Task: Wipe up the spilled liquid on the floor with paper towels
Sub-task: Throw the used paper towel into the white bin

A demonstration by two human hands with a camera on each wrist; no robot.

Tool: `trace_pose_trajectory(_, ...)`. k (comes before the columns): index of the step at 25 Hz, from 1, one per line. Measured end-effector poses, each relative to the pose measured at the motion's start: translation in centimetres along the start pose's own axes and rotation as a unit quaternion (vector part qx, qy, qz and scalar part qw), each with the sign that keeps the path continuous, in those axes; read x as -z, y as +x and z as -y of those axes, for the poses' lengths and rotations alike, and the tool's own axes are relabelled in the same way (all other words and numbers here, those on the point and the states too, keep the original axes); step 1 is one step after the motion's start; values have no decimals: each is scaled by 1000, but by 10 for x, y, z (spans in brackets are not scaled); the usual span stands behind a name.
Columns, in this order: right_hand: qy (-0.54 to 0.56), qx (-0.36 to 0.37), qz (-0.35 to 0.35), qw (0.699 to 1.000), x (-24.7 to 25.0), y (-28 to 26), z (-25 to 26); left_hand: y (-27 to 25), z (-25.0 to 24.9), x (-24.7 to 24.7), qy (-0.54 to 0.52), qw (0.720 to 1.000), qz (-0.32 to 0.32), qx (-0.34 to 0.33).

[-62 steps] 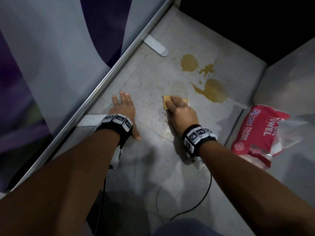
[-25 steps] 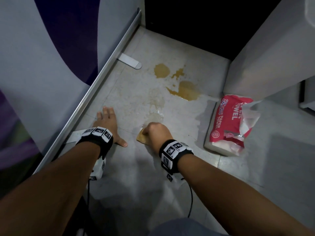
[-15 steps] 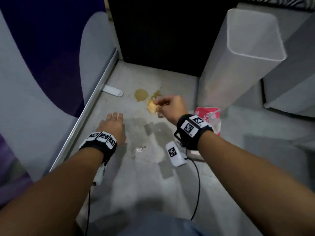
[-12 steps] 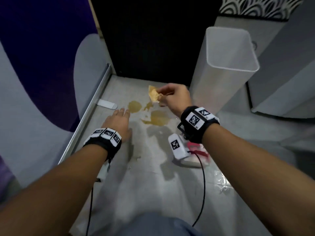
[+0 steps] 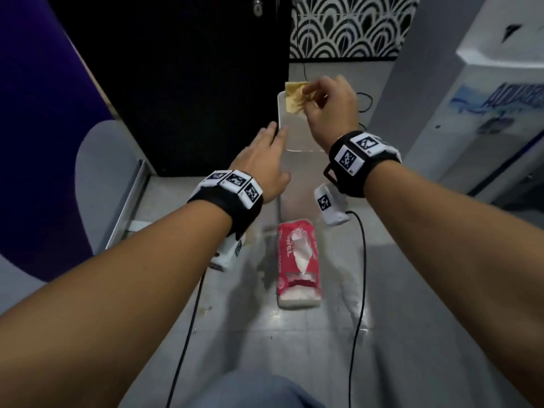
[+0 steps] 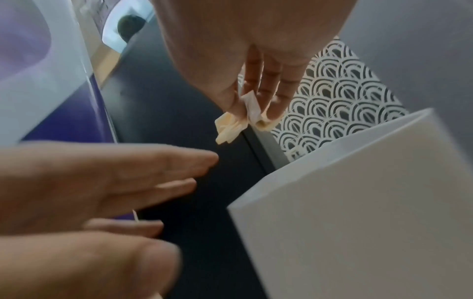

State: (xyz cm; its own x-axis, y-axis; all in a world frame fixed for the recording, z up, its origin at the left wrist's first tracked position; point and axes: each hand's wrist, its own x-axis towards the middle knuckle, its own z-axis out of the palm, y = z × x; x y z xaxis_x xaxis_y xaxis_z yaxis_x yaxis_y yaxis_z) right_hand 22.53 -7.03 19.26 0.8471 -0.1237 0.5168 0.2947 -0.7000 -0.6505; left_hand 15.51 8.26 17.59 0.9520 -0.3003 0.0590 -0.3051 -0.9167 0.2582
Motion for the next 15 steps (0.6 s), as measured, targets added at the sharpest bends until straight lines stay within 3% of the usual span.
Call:
trace_pose_trajectory(5, -146, -26, 173, 974, 2, -8, -59, 14, -10, -27, 60, 991, 109, -54)
trace_pose_trajectory(7, -103, 5, 139, 985, -5, -21, -69, 12, -7, -34, 60, 992, 99, -56)
trace_pose_trajectory(9, -35, 79, 5, 996, -10, -43, -74, 10, -5, -38, 49, 993, 89, -57)
trace_pose_trajectory(11, -17, 130, -109, 985, -12, -77, -75, 10, -4, -40, 39, 995, 80, -52)
trace_pose_trajectory(13, -5, 130, -98, 987, -15, -118, -77, 9, -4, -41, 37, 995, 78, -45)
trace_pose_trajectory(15, -20, 36, 30, 999, -23, -161, -81, 8, -5, -42, 41, 995, 80, -43)
